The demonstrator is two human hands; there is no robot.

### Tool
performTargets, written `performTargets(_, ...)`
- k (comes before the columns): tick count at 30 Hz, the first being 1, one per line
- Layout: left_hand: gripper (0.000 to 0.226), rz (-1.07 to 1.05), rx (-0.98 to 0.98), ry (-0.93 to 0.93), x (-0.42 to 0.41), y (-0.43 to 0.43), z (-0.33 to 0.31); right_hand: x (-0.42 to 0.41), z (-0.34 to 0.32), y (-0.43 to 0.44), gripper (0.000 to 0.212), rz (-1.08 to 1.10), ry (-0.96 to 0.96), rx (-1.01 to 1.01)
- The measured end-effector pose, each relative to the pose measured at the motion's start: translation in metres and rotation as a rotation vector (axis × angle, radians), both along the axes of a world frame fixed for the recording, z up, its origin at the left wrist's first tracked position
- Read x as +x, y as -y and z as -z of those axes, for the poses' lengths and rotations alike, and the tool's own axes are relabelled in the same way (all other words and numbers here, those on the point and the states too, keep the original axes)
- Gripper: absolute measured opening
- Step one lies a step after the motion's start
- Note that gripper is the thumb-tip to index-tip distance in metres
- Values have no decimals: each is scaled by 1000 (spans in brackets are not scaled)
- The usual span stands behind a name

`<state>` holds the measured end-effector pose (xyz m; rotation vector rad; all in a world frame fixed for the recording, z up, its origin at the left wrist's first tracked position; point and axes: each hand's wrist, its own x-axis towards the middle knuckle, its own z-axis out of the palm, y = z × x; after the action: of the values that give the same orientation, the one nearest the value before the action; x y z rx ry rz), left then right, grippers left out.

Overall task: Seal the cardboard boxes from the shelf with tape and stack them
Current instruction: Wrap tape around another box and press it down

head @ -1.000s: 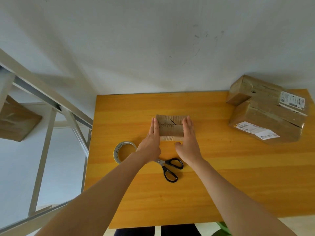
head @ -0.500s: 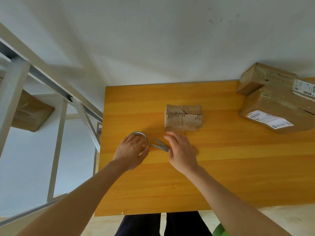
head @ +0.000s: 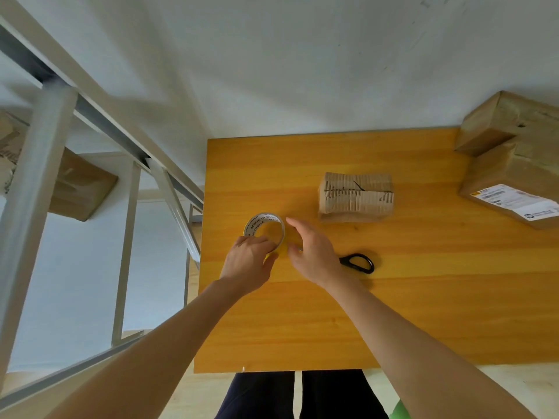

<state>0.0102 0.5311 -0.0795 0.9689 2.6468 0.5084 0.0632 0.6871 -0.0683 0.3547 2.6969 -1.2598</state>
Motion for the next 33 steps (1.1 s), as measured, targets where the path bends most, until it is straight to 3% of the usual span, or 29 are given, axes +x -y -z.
performTargets(5, 11, -75, 176, 88, -10, -8, -17, -8, -13, 2, 39, 96, -128, 28)
performTargets(14, 11, -25, 295, 176, -25, -22, -40, -10, -41, -7, 22, 236, -334, 67)
performTargets(20, 18, 24, 295, 183, -25, -31, -57, -11, -58, -19, 17, 454, -308, -67)
performTargets(33, 22, 26, 244, 119, -42, -69, -102, -18, -102, -66, 14, 695, -241, -435)
